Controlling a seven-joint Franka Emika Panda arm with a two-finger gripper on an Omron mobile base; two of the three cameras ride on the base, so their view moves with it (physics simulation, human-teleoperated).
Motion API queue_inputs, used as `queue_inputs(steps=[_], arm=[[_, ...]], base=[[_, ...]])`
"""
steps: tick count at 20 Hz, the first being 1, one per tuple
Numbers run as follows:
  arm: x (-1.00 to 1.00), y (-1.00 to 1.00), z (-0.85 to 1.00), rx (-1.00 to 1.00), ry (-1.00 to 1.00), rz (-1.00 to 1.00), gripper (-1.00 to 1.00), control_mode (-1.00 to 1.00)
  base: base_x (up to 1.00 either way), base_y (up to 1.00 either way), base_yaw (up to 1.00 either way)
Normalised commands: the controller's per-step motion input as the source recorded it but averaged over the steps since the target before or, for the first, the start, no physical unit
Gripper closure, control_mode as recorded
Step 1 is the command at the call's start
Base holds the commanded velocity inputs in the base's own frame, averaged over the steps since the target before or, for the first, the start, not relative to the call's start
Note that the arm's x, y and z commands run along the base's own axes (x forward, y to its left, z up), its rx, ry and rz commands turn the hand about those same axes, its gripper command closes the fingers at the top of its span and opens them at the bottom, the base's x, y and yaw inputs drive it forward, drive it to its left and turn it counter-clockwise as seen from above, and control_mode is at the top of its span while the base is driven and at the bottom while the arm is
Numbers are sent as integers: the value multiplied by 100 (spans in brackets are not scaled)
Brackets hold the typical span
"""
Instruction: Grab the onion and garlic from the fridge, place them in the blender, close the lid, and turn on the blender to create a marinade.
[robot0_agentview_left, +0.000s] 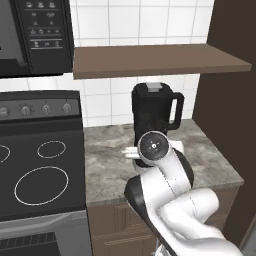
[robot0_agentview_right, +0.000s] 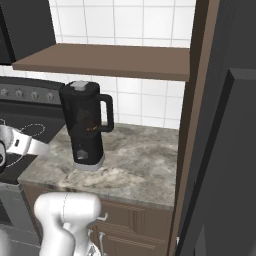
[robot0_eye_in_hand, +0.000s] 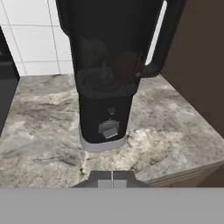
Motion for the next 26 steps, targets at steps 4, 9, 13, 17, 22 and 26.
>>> queue_inputs(steps=[4, 9, 13, 17, 22, 26], arm=[[-74, 0, -99, -3, -39, 0, 100, -100], [-15, 7, -94, -7, -53, 0, 100, -100], [21, 6, -58, -5, -54, 2, 100, -100], [72, -11, -20, 0, -27, 4, 100, -100], [84, -23, 0, 4, -3, 4, 100, -100], [84, -34, -4, 8, 9, 0, 100, -100]], base=[[0, 0, 0], [0, 0, 0], [0, 0, 0], [0, 0, 0], [0, 0, 0], [0, 0, 0]])
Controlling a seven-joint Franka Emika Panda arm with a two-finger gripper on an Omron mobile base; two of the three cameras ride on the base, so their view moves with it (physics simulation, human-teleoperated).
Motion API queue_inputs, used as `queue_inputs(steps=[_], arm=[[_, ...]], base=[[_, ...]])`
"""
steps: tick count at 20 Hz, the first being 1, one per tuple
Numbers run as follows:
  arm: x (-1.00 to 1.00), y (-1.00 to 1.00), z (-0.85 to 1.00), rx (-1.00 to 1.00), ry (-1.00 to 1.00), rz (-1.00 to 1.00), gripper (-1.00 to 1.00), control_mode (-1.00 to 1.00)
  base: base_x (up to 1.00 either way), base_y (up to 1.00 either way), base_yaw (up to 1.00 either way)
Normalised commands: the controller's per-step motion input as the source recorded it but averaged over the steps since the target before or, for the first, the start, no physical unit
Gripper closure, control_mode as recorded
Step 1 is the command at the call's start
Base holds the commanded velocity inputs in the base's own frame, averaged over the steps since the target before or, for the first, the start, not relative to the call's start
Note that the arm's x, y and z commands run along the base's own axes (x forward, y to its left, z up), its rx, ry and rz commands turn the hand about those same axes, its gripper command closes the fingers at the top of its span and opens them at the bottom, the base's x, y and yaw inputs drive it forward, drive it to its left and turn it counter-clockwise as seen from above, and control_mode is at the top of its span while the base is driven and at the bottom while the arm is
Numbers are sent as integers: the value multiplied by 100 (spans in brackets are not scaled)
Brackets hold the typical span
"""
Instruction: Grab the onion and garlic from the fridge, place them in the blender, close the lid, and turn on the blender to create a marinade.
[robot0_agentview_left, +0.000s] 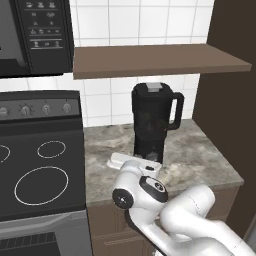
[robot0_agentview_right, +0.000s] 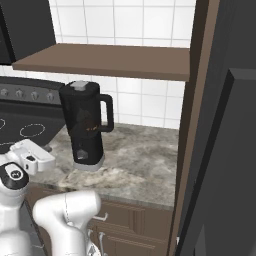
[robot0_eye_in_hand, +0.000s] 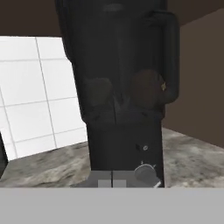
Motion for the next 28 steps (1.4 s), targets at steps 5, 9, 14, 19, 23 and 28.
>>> queue_inputs(steps=[5, 9, 14, 19, 23, 28], arm=[[29, -58, -21, 12, 1, 0, 100, -100], [0, -30, -26, 6, -4, -3, 100, -100], [8, -39, -18, 1, -1, -1, 100, -100], [35, -17, 0, 0, 0, 0, 100, -100], [27, -5, -1, 0, 0, 0, 100, -100], [0, -41, -36, 0, 0, 0, 100, -100]], base=[[0, 0, 0], [0, 0, 0], [0, 0, 0], [0, 0, 0], [0, 0, 0], [0, 0, 0]])
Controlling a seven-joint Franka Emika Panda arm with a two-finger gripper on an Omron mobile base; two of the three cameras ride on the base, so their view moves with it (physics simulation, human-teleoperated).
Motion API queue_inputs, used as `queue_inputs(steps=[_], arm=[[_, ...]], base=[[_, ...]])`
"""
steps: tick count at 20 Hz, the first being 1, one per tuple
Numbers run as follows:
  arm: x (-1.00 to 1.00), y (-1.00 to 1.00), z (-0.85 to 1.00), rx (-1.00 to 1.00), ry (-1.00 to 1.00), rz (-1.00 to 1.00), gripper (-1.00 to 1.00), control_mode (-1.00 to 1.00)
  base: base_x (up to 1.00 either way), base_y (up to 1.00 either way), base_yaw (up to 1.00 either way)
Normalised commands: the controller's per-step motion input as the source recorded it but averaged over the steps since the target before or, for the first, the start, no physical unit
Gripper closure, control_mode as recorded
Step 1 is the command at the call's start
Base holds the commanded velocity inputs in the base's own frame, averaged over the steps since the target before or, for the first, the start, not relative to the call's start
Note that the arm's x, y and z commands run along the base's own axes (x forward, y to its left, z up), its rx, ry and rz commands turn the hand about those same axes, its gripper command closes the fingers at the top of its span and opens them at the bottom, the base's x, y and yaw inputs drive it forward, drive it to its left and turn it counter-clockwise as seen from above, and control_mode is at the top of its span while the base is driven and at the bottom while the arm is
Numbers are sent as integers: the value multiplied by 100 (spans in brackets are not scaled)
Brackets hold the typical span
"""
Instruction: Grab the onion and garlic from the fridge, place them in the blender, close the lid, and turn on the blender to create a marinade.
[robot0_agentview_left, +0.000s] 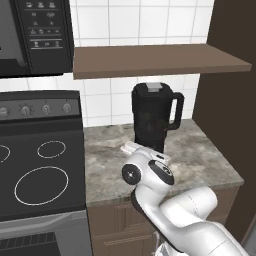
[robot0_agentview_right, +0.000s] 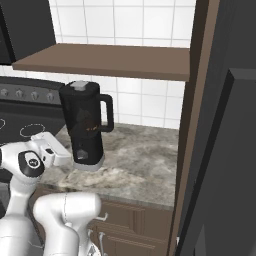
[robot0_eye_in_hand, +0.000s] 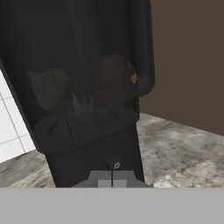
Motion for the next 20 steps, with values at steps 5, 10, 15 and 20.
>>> queue_inputs(steps=[5, 10, 15, 20], arm=[[15, -16, -18, 0, 0, 0, 100, -100], [1, -58, -31, 0, 0, 0, 100, -100], [1, -44, -23, 2, 0, 0, 100, -100], [1, -3, -51, 0, 0, 0, 100, -100]], base=[[0, 0, 0], [0, 0, 0], [0, 0, 0], [0, 0, 0]])
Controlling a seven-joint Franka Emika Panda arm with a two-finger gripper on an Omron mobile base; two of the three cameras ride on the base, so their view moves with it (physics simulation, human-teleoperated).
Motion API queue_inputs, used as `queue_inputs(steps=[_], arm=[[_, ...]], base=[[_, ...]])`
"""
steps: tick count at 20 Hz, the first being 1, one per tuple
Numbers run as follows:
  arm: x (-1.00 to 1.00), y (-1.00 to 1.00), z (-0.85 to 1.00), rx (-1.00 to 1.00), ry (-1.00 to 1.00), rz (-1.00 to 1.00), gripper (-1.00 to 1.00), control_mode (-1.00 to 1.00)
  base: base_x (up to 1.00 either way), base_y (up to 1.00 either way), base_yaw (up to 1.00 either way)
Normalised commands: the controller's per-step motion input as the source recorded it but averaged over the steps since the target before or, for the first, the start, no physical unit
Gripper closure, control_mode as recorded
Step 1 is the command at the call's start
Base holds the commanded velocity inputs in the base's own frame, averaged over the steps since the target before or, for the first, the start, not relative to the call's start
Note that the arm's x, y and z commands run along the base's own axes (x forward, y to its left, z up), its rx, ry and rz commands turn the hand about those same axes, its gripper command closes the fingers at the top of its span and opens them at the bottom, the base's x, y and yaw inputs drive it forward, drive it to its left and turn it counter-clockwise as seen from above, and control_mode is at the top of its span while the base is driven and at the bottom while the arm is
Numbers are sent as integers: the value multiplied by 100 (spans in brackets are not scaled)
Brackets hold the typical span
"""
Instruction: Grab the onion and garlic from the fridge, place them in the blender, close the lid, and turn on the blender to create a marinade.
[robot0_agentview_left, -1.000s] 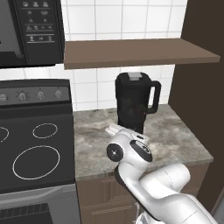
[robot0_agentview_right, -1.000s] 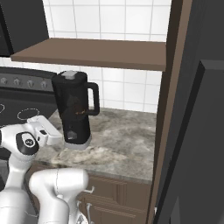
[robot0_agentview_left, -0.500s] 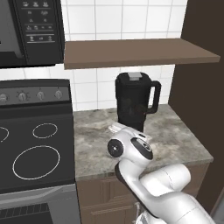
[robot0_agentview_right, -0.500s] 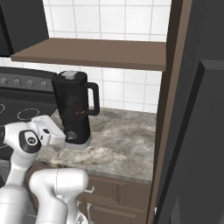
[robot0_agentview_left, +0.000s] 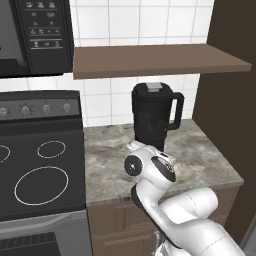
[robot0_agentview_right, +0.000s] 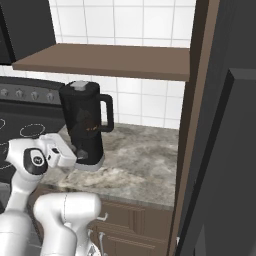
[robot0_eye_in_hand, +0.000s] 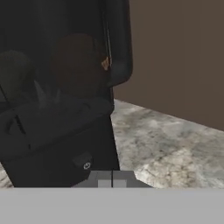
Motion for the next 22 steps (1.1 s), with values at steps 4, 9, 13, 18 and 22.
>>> queue_inputs(steps=[4, 9, 13, 18, 22], arm=[[1, 0, -59, 0, 0, 1, 100, -100], [23, -18, -28, 0, -2, 2, 100, -100], [38, -43, -8, 0, -3, 4, 100, -100], [34, -12, -23, 0, 0, 3, 100, -100], [21, -3, -51, 0, 0, 4, 100, -100]], base=[[0, 0, 0], [0, 0, 0], [0, 0, 0], [0, 0, 0], [0, 0, 0]])
